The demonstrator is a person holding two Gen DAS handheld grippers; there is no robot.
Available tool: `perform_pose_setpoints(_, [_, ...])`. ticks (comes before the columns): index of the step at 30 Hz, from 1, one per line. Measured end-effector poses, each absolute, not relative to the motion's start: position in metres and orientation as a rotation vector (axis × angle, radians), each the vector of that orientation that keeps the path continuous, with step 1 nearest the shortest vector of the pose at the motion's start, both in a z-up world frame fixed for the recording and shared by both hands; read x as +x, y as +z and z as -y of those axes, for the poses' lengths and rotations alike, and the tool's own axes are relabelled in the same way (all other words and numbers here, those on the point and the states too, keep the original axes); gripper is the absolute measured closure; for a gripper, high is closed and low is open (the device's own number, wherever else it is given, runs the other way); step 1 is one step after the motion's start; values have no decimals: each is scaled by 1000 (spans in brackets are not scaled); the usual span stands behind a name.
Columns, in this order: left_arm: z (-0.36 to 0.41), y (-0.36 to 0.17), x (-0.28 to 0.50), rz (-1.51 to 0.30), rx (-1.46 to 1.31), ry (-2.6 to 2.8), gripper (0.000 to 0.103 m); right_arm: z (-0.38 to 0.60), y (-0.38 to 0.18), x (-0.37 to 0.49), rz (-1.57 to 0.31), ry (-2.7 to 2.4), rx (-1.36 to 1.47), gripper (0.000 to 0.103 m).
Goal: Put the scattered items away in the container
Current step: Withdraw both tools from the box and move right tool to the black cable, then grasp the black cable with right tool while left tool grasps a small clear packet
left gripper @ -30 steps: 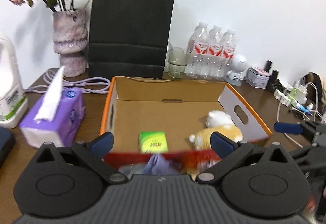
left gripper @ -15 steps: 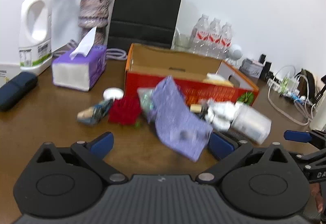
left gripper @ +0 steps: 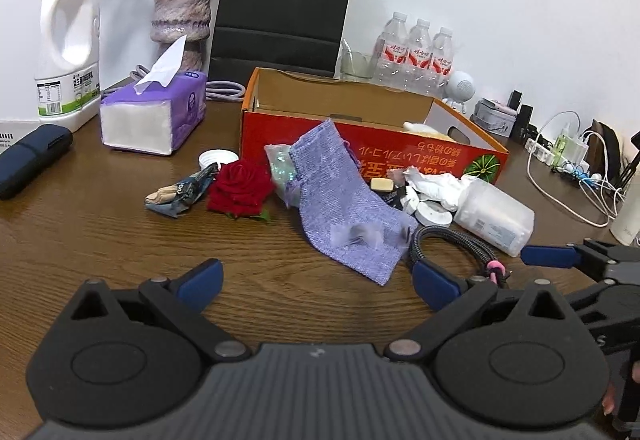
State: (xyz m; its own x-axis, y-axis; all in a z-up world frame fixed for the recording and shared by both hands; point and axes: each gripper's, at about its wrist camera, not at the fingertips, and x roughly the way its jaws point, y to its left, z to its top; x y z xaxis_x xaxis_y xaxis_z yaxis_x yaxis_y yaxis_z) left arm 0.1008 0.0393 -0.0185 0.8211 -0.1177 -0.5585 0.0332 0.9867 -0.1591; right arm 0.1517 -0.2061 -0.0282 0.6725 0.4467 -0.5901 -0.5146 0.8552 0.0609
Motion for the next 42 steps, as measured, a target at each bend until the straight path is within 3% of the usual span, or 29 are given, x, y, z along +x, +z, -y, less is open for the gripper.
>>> perform_pose_setpoints(7, [-26, -10, 115, -571, -57, -171, 5, 191, -35, 169, -659, 499, -130, 0])
perform_pose_setpoints(10, [-15, -15, 133, -605, -9, -207, 17, 187, -37, 173, -668, 480, -134, 0])
perform_pose_setpoints(12, [-9, -20, 146, -631, 13, -193, 33, 187, -38, 176, -672, 471, -129, 0])
perform_pose_setpoints(25, [-3, -43, 190, -707, 51, -194, 36, 184, -44, 189, -699, 463, -103, 0])
perform_pose_setpoints(27, [-3, -43, 190, -702, 63, -203, 47, 183, -45, 190, -698, 463, -101, 0])
perform_pose_setpoints(29, [-1, -43, 189, -690, 85, -220, 65, 183, -45, 190, -693, 471, -103, 2])
perform_pose_setpoints(30, [0, -42, 187, -685, 89, -233, 69, 182, -44, 189, -687, 479, -103, 9])
perform_pose_setpoints(31, [0, -42, 185, -677, 94, -241, 70, 182, -44, 187, -682, 479, -109, 10])
perform_pose_setpoints(33, [3, -41, 180, -649, 112, -247, 82, 181, -43, 185, -673, 481, -120, 12])
perform_pose_setpoints(42, [-4, -26, 148, -572, 55, -238, 84, 191, -34, 166, -623, 506, -120, 14])
